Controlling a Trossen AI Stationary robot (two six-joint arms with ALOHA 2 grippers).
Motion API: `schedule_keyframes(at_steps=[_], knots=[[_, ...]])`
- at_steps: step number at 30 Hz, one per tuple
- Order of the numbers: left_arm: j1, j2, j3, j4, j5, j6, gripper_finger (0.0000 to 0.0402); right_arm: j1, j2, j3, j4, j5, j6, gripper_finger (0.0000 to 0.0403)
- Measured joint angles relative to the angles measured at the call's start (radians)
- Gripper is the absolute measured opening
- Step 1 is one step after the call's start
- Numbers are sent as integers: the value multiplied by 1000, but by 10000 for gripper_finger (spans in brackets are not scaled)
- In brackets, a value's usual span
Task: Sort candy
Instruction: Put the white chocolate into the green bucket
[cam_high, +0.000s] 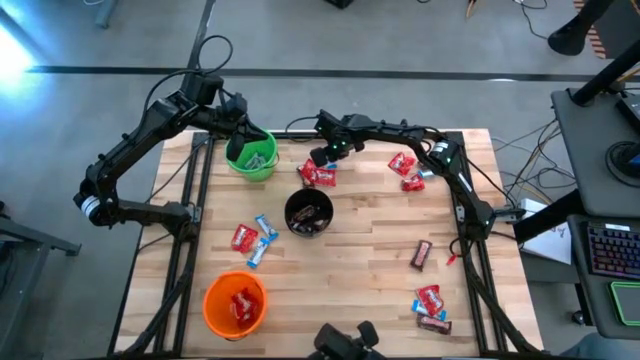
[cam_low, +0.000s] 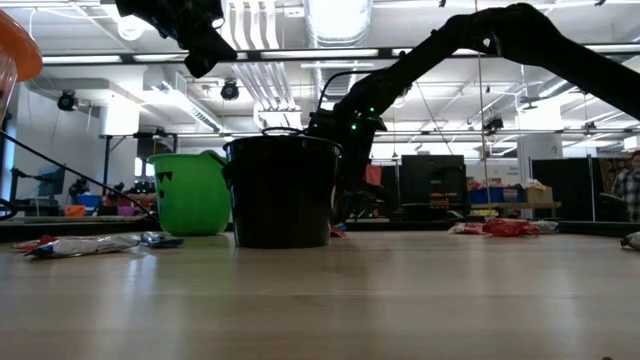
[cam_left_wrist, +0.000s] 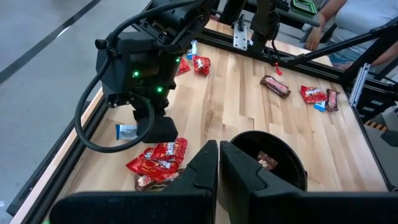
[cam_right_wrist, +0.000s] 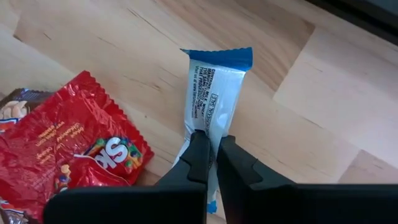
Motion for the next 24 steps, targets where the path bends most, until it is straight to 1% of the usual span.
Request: schedule_keyframes(at_steps=[6,11,19,24], knots=[[0,0,0,-2,-7,18,0,0,-7,0,-17,2,-18,8],[0,1,0,-8,-8,19,0,-2,-38,-2,-26,13,-41,8],[0,1,0,-8,-9,19,0,-5,-141,-2,-26,20,-86,8],[0,1,0,-7,-8,19,0,7,-249,-1,-28,12,-128,8]])
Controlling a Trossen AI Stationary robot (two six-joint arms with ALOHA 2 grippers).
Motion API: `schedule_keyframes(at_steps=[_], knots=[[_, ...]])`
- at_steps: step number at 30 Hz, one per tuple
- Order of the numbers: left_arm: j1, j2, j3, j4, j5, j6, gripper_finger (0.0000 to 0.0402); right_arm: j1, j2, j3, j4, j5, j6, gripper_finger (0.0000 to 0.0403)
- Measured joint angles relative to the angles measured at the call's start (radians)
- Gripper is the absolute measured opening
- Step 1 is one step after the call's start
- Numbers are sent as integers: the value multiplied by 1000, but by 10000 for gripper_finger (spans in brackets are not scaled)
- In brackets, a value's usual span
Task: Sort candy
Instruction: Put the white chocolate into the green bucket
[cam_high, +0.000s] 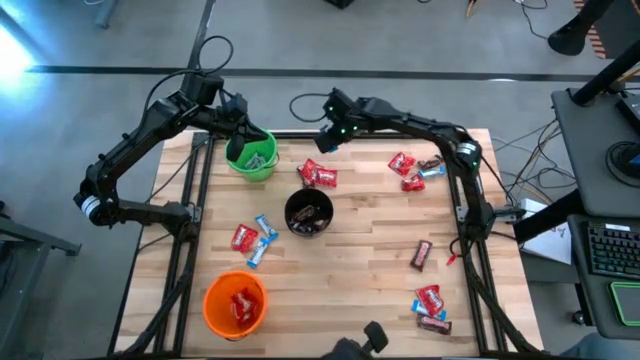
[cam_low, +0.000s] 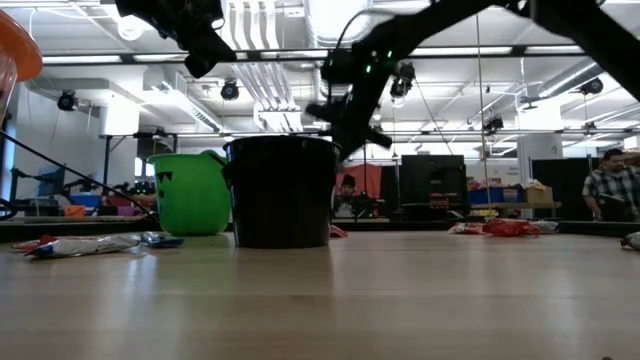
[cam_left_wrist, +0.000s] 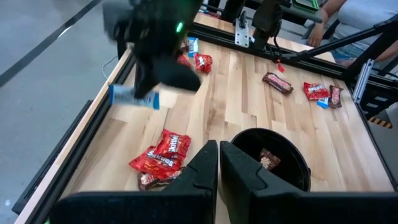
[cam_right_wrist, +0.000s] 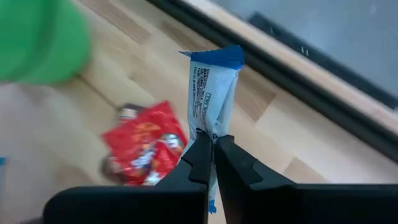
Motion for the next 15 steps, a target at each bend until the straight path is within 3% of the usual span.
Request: schedule_keyframes(at_steps=[8,15], knots=[[0,1,0,31,1,0,0,37,-182,1,13,5,-25,8],[0,1,0,98,0,0,0,78,-214,1,16,32,-52,8]])
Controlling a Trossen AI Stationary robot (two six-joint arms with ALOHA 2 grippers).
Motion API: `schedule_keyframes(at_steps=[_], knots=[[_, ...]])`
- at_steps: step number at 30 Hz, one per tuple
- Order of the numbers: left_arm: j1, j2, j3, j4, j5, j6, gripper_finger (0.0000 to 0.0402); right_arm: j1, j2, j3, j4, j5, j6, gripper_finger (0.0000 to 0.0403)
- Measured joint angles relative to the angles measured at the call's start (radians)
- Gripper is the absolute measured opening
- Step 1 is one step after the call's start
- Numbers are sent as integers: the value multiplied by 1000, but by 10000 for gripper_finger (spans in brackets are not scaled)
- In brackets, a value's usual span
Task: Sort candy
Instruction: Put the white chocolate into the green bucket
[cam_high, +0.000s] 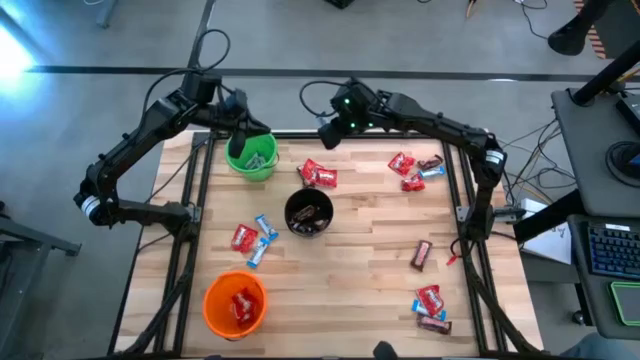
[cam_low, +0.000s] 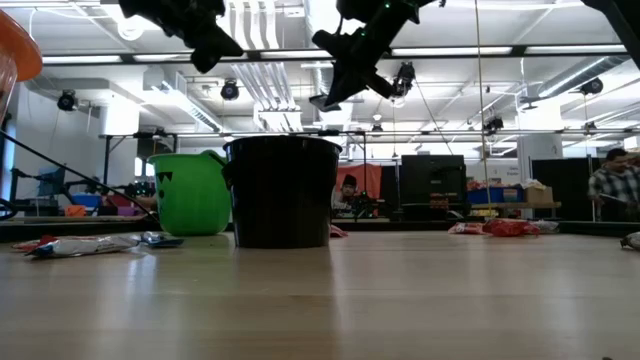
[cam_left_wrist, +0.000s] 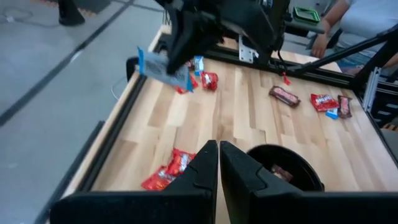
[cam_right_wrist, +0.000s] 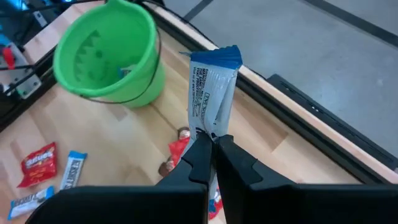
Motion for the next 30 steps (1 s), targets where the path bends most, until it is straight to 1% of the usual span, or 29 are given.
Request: schedule_keyframes(at_steps=[4,8,10,14,17,22,27,30], knots=[[0,0,0,36,1,-6,0,32,0,0,6,-9,-19,8],[0,4,0,47,7,-80,0,70,1,1,41,-24,-31,8],[0,11,0,47,20,-95,0,86,3,17,46,-43,-39,8],[-3,29,0,50,84,-101,0,116,9,71,57,-44,-73,8],[-4,46,0,52,107,-115,2,131,9,110,57,-44,-93,8],[-4,59,0,57,130,-146,29,143,10,159,52,-45,-114,8],[-4,58,0,87,136,-161,72,153,10,175,54,-44,-121,8],[-4,57,0,116,149,-197,97,159,10,175,61,-45,-121,8]])
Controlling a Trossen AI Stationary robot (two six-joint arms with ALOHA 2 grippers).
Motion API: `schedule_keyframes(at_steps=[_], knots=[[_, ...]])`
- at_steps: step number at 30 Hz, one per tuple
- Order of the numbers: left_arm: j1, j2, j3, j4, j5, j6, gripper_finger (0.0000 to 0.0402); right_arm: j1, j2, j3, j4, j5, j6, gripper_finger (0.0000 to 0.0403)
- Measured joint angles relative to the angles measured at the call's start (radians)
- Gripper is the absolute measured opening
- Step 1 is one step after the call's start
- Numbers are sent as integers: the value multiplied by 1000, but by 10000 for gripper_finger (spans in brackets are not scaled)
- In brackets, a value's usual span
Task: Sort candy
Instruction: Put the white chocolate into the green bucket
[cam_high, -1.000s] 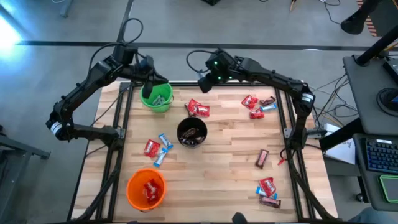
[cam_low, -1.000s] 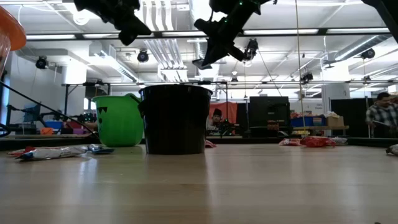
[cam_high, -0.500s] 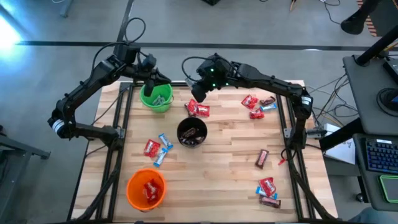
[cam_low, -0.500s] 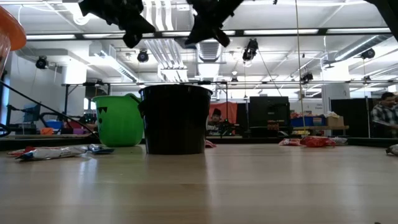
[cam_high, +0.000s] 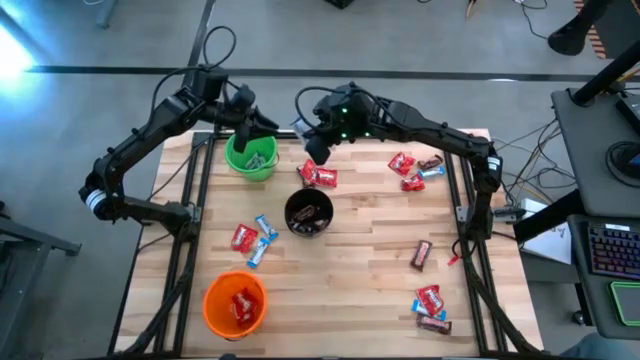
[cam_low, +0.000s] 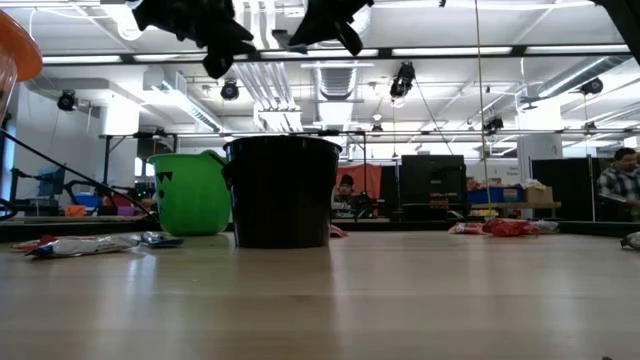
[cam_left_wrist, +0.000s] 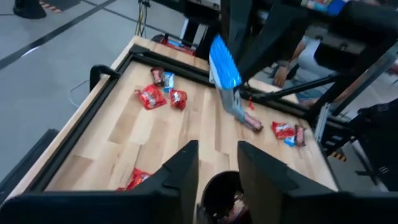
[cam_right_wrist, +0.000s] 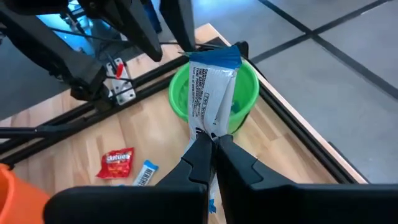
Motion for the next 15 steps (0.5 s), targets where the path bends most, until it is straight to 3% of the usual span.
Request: schedule_keyframes(at_steps=[8,15], knots=[[-1,0,0,43,59,-48,146,17,1,-2,87,-36,-3,8],[-10,0,0,76,125,-83,158,16,1,-3,129,-44,-3,8]])
